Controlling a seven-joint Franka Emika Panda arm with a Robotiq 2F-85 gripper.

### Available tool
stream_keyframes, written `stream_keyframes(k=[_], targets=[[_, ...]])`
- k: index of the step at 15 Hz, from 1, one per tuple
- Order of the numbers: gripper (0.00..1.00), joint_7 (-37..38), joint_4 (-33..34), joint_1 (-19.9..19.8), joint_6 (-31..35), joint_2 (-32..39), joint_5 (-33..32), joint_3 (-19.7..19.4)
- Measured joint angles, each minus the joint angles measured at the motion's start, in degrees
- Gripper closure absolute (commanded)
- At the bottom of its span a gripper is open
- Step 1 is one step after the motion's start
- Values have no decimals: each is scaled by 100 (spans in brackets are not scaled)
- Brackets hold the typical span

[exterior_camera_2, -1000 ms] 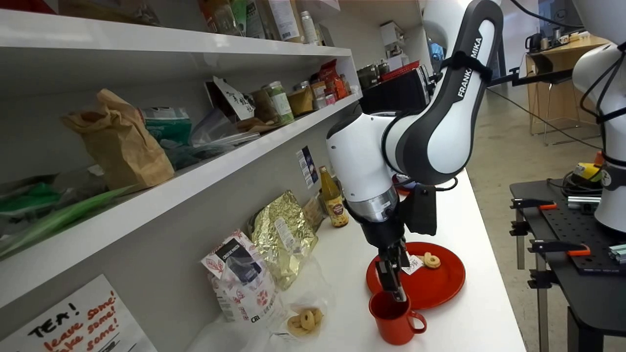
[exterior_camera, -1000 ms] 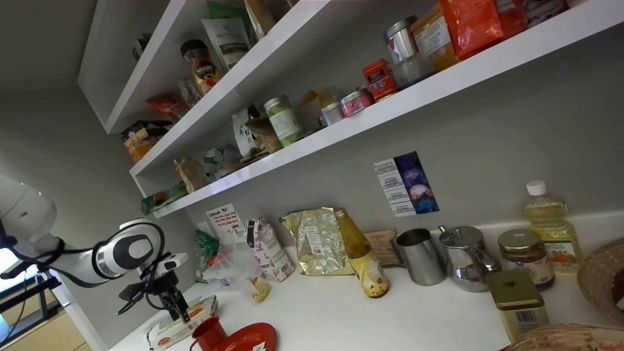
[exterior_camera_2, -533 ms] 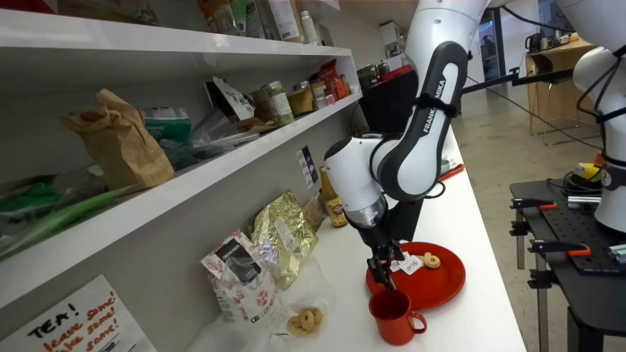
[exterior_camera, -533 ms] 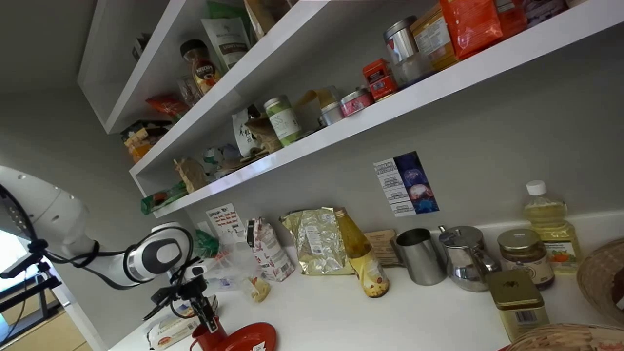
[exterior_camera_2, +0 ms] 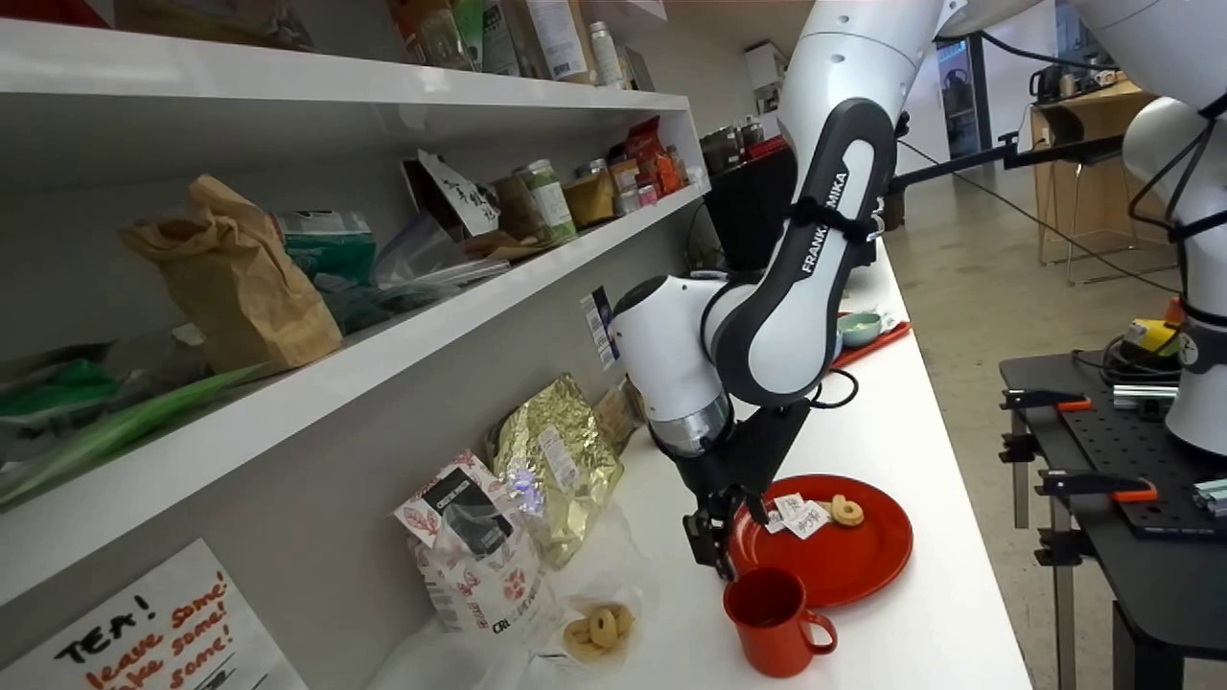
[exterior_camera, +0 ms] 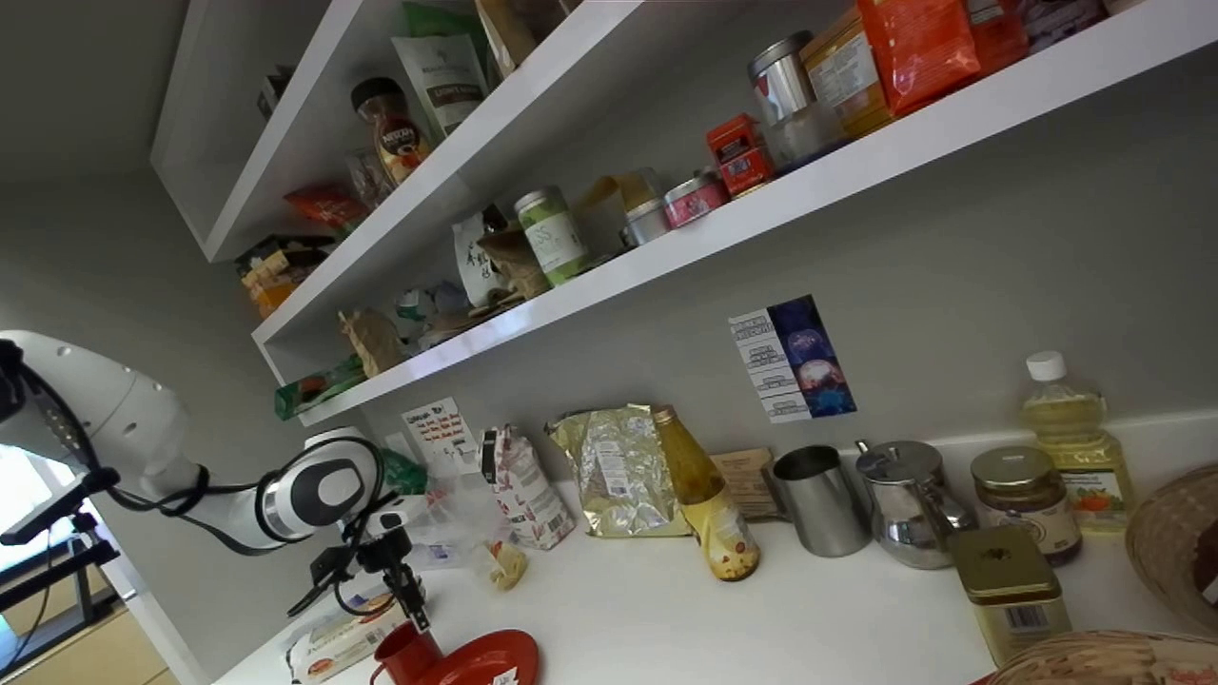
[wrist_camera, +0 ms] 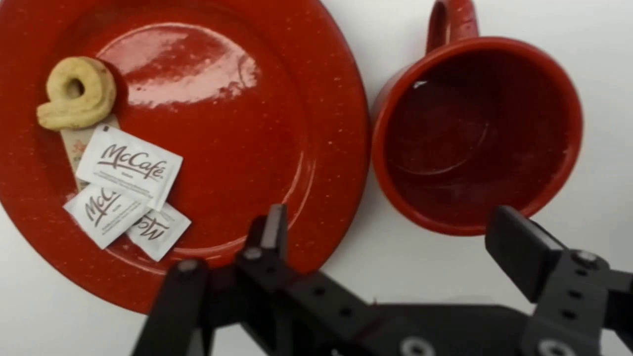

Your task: Put the cup on the plate

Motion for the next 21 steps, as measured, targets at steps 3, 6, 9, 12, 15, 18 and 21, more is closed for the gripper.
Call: stream_keyframes(k=[3,6,9,12,15,18,21], targets=[[0,254,59,163,-7,5,0,134],[0,287,63,213,-7,44,0,160],[0,286,63,177,-7,131,-12,108],[26,285,63,137,-7,241,-12,24],[37,236,65,76,-7,321,-12,2],[62,234,65,28,-7,373,-12,0],[84,234,65,-11,-8,406,-12,-13]])
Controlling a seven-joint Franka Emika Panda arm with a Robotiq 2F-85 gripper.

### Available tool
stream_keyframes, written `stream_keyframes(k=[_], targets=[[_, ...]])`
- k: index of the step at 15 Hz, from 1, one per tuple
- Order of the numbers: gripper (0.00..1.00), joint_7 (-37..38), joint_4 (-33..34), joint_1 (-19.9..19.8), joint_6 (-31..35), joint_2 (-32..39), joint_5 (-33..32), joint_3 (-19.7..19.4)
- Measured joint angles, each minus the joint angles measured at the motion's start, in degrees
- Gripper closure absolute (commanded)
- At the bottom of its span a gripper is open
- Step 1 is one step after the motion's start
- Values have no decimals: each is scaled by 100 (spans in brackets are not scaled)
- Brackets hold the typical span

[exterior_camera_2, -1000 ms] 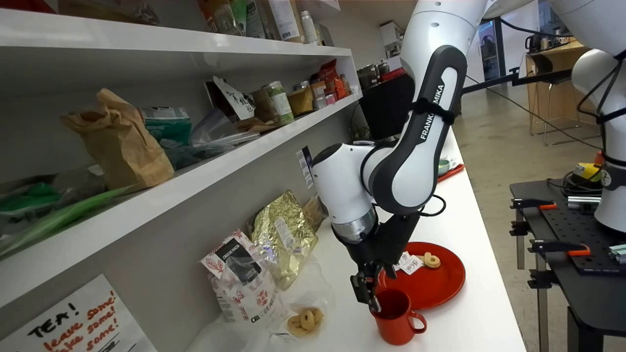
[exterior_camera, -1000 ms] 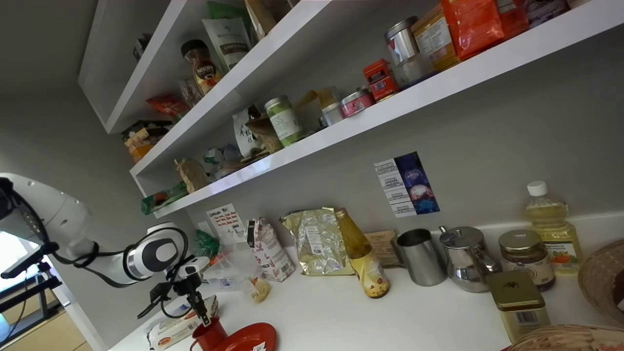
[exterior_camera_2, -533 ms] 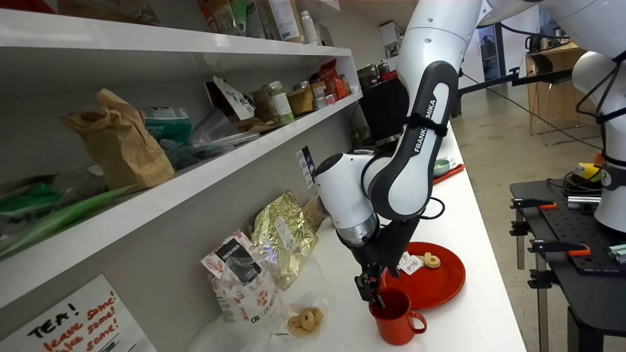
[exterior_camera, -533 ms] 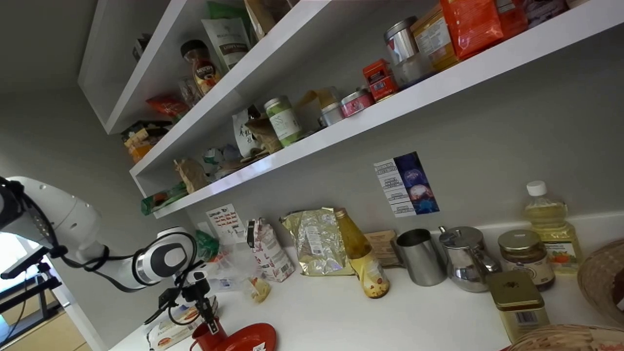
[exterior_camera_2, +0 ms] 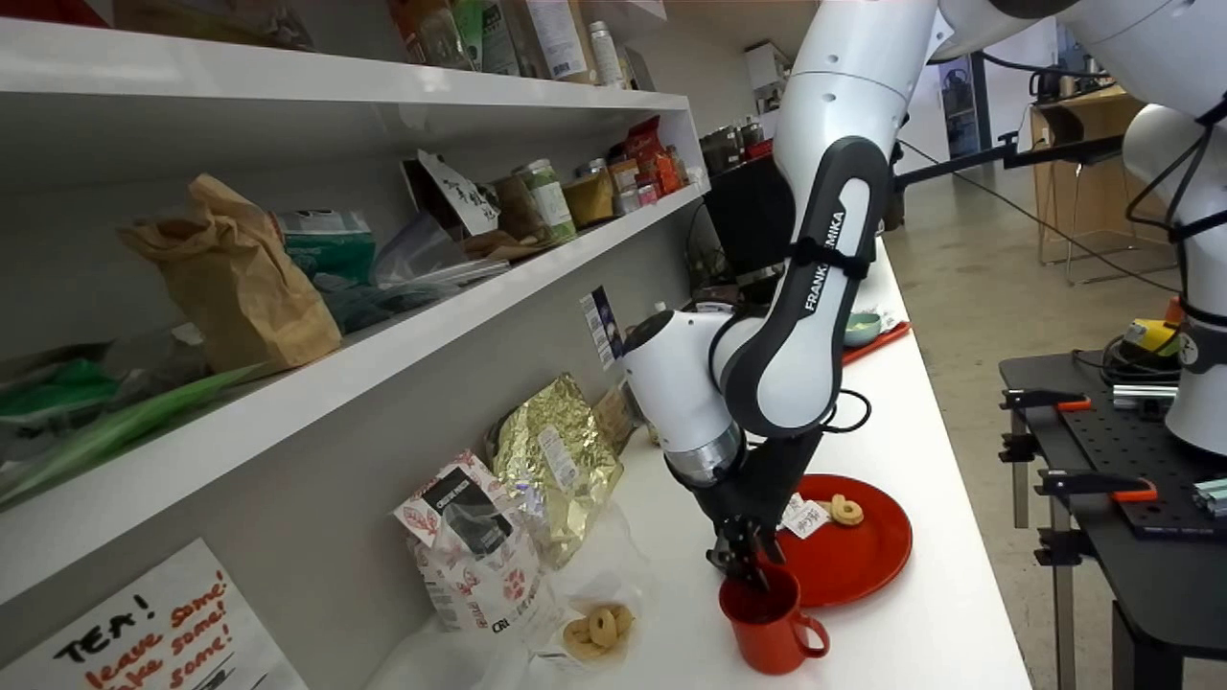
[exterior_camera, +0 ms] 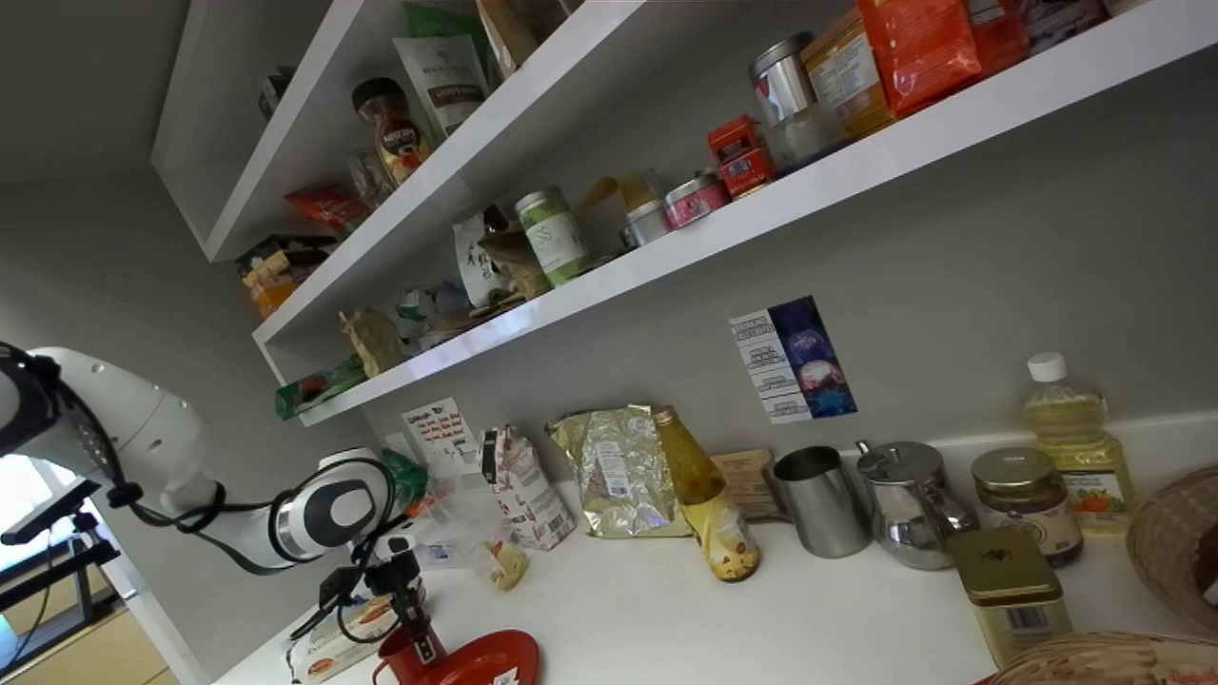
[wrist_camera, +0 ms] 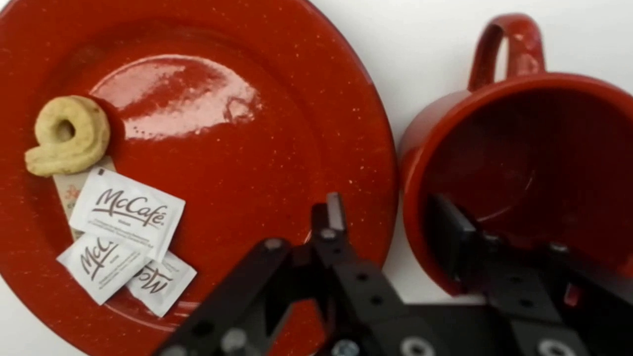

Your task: Put the cup on the plate

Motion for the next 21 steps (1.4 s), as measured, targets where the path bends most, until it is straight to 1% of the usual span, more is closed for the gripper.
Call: stream_keyframes(k=[1,2,3,5,6,14,21], targets=[[91,0,0,-8,-2,10,0,-3],[99,0,2,-13,-3,21,0,-5],[100,0,8,-17,-3,35,0,-6],[100,0,24,-28,-3,56,0,-7],[98,0,36,-31,-5,57,0,-7],[98,0,139,-36,-9,48,0,-7],[98,0,214,-45,-8,-216,-19,-46]])
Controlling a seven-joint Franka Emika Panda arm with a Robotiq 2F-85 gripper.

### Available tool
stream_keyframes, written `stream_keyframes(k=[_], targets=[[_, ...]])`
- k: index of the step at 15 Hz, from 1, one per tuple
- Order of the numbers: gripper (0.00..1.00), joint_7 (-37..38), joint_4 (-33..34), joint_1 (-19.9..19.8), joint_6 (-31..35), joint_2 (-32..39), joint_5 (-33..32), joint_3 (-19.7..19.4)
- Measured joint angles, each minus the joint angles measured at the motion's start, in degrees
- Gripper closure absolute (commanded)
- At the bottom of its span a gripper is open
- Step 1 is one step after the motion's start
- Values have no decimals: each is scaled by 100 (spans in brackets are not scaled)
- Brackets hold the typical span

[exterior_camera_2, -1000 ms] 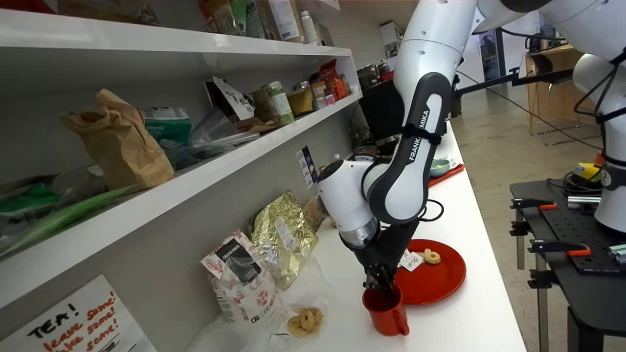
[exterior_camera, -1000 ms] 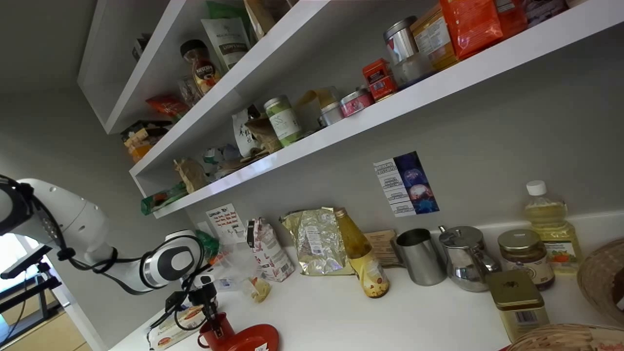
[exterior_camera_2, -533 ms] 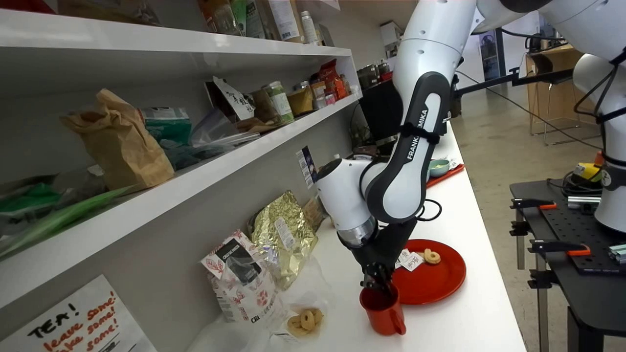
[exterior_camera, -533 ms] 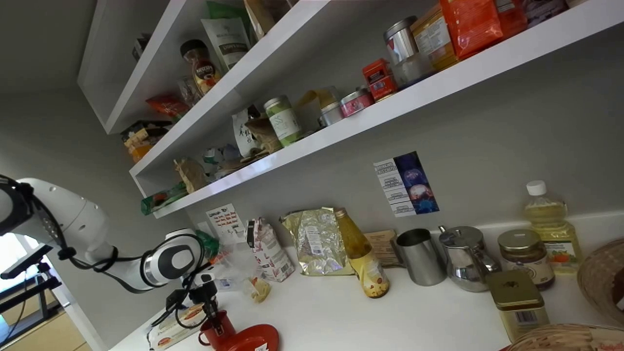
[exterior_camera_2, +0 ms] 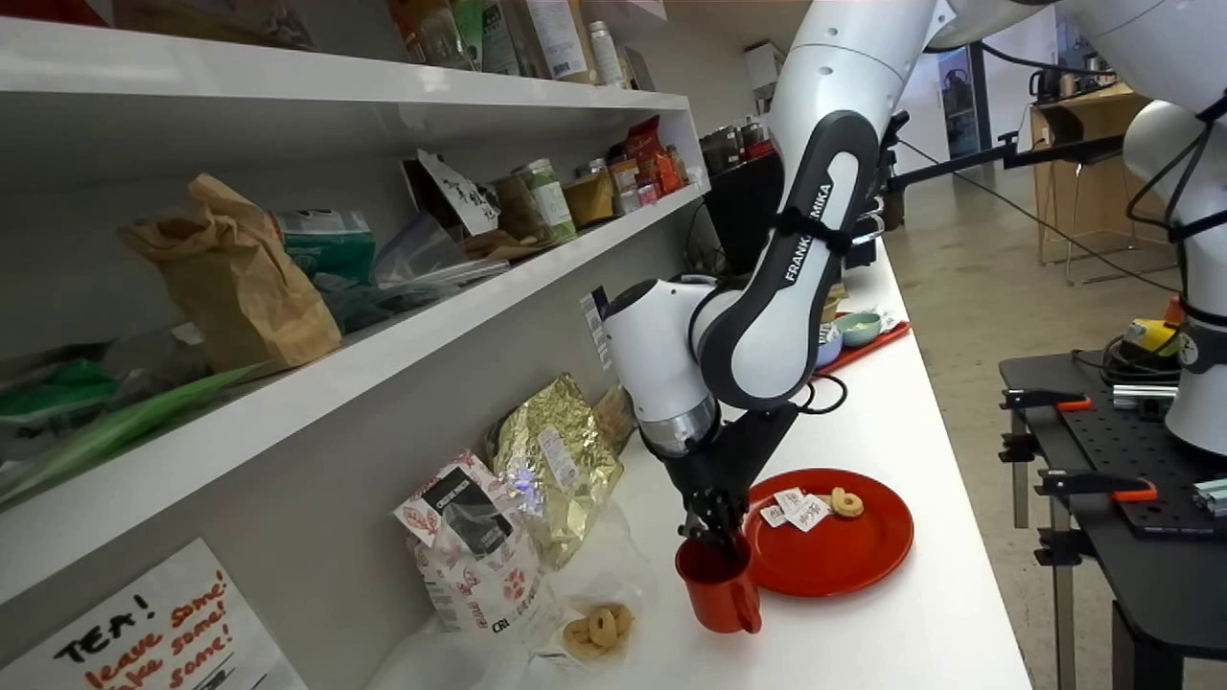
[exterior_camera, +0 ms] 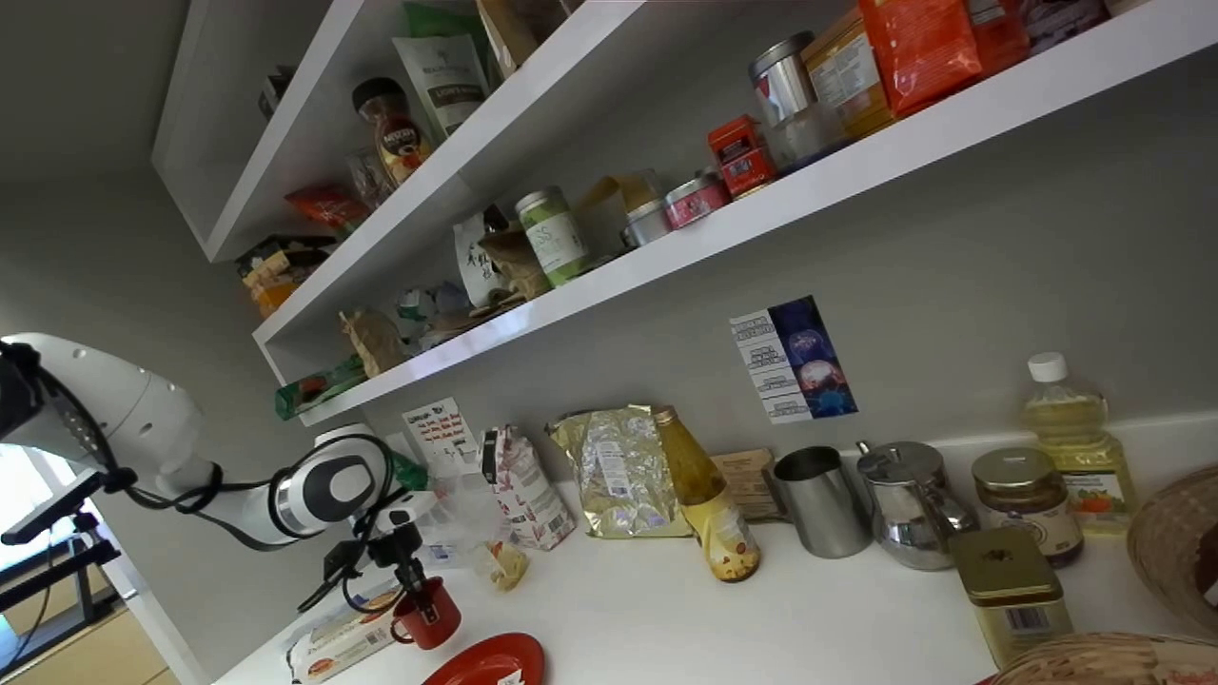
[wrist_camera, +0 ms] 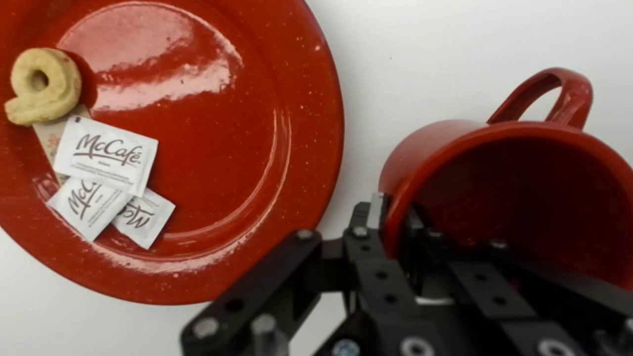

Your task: Put the cup on the plate

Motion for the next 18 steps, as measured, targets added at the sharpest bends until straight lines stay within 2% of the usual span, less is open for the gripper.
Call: stream_keyframes(k=[8,18], targets=[[98,2,-335,-115,0,-320,-88,-303],[98,3,-1352,-466,4,-817,-121,-444]])
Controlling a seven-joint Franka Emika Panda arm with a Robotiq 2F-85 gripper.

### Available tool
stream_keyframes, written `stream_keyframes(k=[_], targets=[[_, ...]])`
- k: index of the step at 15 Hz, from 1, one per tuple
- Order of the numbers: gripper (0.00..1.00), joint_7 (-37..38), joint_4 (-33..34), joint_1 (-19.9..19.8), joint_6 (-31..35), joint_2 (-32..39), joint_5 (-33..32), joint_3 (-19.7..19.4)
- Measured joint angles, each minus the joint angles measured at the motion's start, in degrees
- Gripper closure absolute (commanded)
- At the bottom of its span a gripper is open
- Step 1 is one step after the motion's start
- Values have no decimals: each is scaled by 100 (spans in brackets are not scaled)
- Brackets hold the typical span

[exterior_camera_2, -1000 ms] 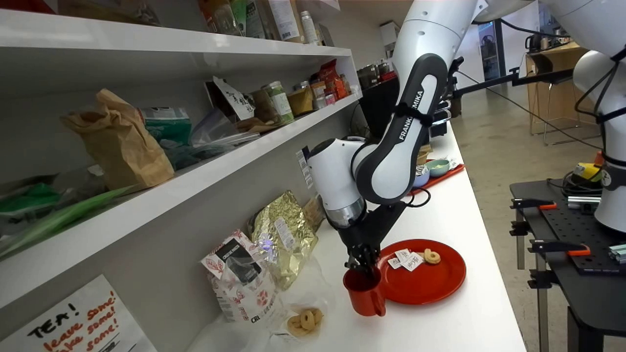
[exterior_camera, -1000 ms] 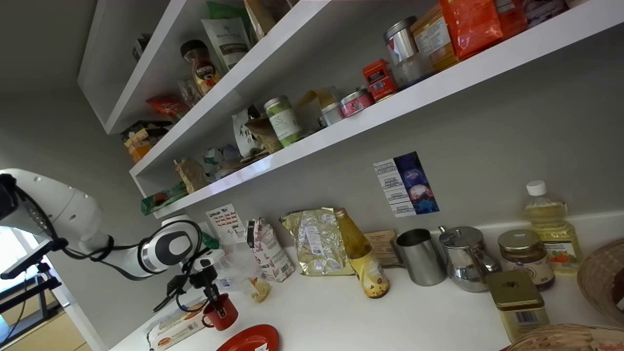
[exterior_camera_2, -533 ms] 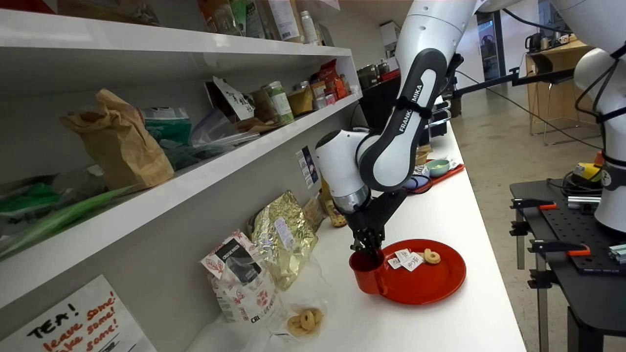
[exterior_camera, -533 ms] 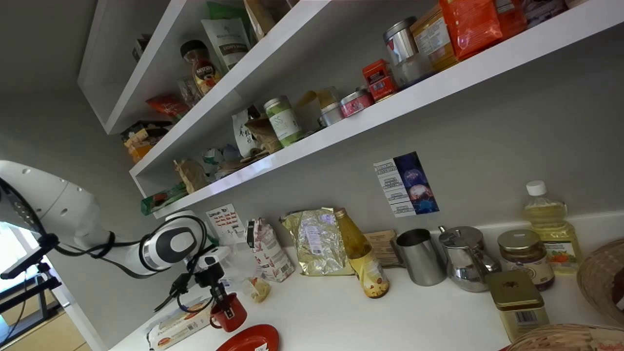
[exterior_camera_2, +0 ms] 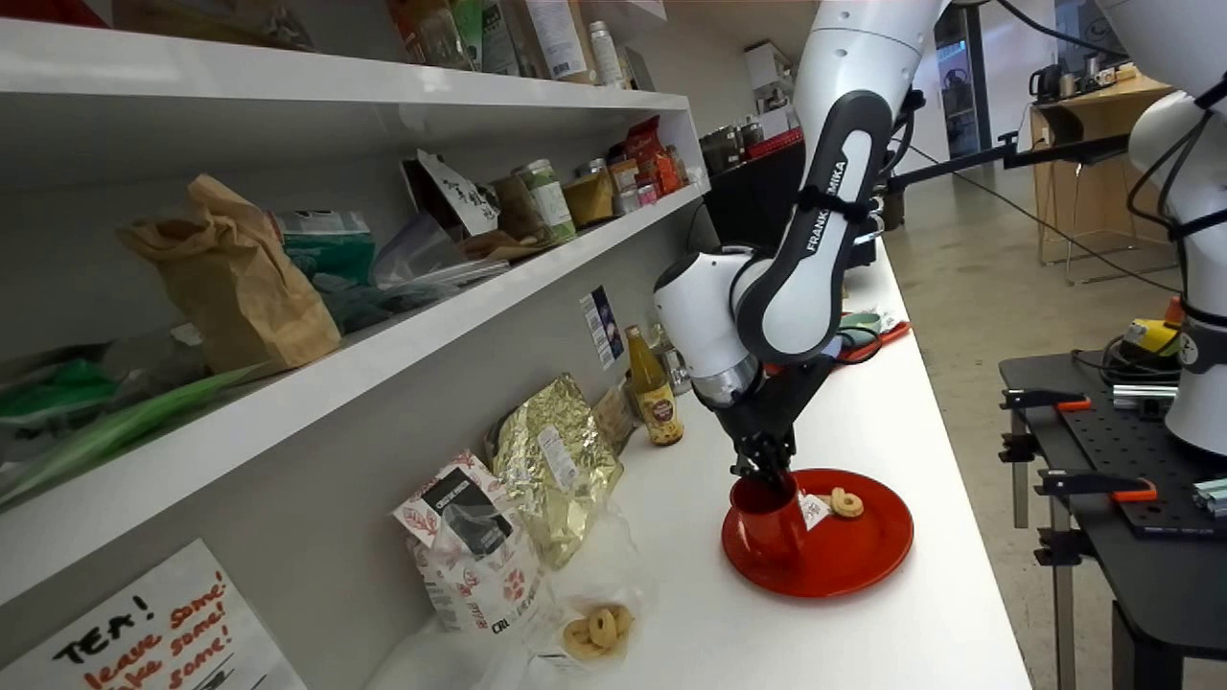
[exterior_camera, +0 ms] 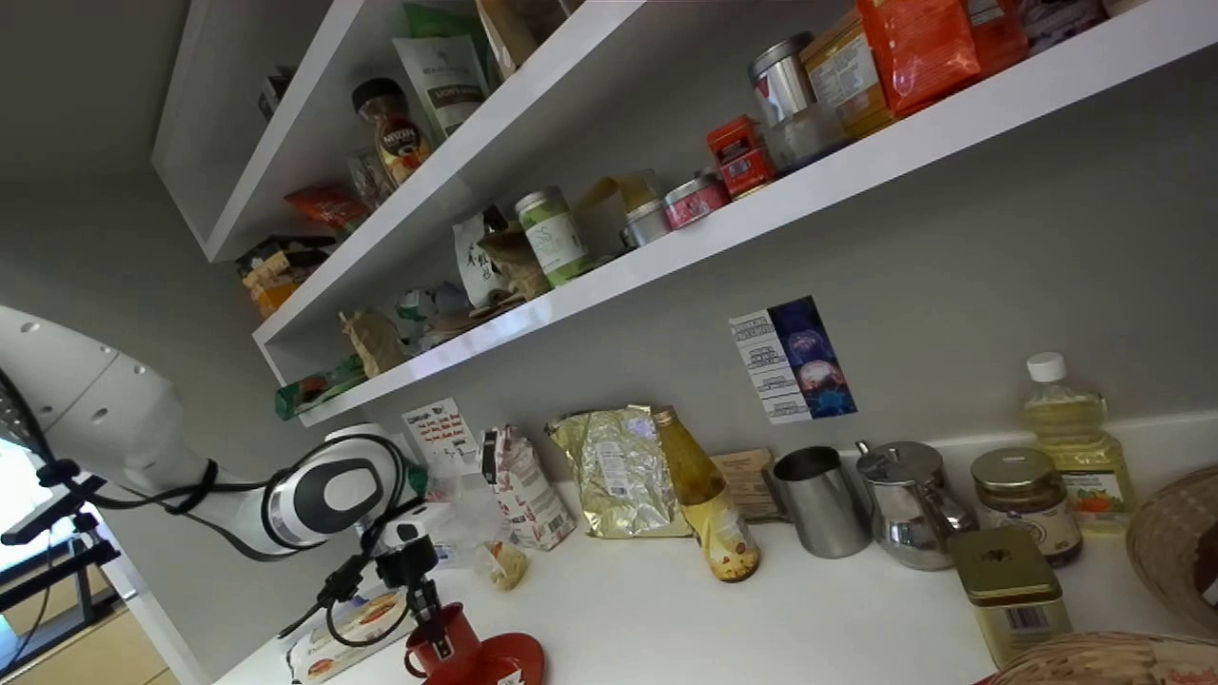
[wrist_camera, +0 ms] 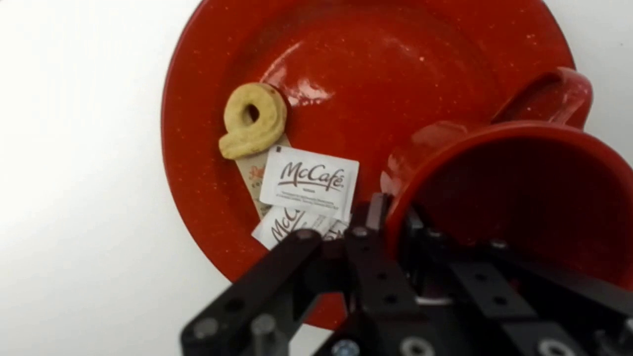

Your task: Put the cup on the plate

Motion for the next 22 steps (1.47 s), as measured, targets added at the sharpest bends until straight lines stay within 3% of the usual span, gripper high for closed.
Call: stream_keyframes(k=[17,19,20,22], targets=[[98,158,-868,-4,189,-237,34,197],[68,200,-929,-12,293,-238,68,197],[86,206,-953,-21,342,-239,96,197],[70,206,-996,-44,422,-248,156,204]])
